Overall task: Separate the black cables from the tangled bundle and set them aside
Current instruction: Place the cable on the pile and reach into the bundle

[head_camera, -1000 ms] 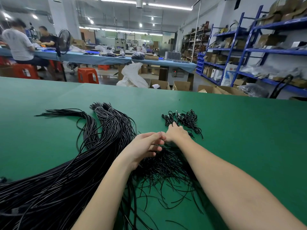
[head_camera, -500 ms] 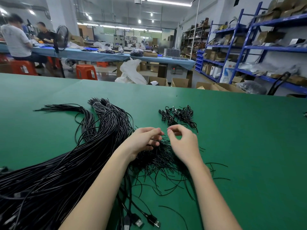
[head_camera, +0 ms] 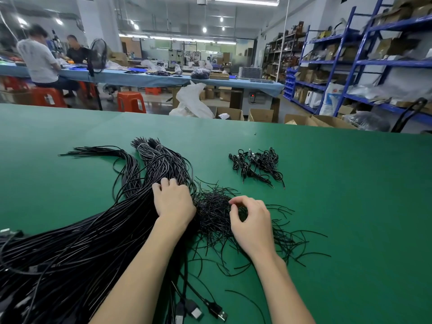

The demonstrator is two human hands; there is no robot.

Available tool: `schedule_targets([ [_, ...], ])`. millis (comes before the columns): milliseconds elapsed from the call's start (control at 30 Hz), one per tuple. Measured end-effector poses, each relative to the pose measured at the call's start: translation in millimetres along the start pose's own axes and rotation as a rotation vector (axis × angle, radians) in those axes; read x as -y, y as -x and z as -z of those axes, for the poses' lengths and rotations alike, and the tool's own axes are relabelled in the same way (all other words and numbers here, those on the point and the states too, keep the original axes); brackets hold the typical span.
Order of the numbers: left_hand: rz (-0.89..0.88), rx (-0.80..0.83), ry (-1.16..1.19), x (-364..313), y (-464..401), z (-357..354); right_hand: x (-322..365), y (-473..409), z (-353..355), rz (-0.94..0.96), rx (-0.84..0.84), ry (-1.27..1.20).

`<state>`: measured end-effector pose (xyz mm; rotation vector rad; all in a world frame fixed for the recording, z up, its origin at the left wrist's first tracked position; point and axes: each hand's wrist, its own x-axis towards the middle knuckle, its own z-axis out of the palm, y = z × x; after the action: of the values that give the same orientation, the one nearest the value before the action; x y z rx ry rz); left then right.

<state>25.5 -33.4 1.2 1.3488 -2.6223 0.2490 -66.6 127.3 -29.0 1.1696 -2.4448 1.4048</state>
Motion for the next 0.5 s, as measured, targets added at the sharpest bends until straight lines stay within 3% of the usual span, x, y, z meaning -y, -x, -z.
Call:
schedule_targets([
  [267, 0.041, -0.042, 0.017, 1.0, 3.0, 1.0, 0.9, 3.4, 0.1, -0.025, 0.005, -0.025],
  [500, 0.013, 0.039, -0.021, 0.7, 2.3, 1.3, 1.2, 6.3, -0.2, -0.031, -0.001, -0.048],
])
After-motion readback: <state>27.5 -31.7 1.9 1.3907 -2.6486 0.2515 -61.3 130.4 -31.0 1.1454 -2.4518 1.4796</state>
